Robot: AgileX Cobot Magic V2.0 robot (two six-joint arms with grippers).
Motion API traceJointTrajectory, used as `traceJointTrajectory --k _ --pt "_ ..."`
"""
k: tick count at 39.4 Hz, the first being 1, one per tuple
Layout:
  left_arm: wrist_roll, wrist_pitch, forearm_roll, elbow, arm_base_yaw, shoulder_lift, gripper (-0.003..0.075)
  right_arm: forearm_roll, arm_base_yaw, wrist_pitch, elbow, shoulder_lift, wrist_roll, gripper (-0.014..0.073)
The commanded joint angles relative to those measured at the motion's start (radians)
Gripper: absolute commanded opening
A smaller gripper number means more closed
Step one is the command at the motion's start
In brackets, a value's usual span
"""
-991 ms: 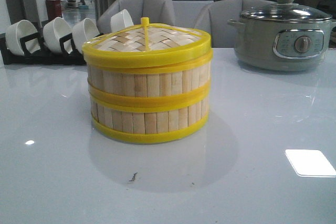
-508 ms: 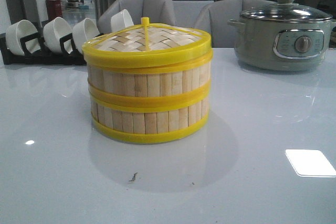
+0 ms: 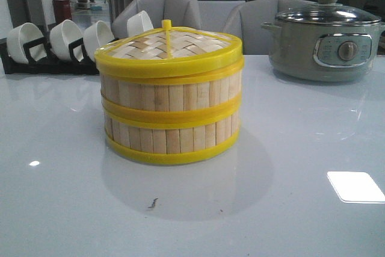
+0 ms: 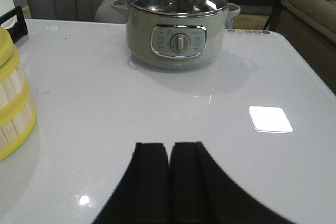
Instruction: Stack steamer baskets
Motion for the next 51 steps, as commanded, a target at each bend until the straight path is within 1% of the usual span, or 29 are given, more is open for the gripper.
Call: traceJointTrajectory --k 1,34,38,51 --pt "-0.001 -0.076 -0.001 -0.030 -0.007 -0.006 0.0085 -0.010 -0.006 -0.096 -0.029 0.004 0.000 0.0027" --pt "-0.001 -0.085 0.001 -0.030 -0.007 -0.006 0.0085 -0.010 -0.006 -0.096 -0.029 0.004 0.000 0.0027" --pt "-0.001 -0.093 0.024 -0.030 -0.004 -0.006 0.0085 -0.010 -0.006 -0.096 -0.029 0.004 0.000 0.0027" --pt "-0.011 -0.120 0.024 -0.030 0.006 -0.080 0.0085 -0.010 -0.006 -0.096 -0.029 0.004 0.000 0.0027"
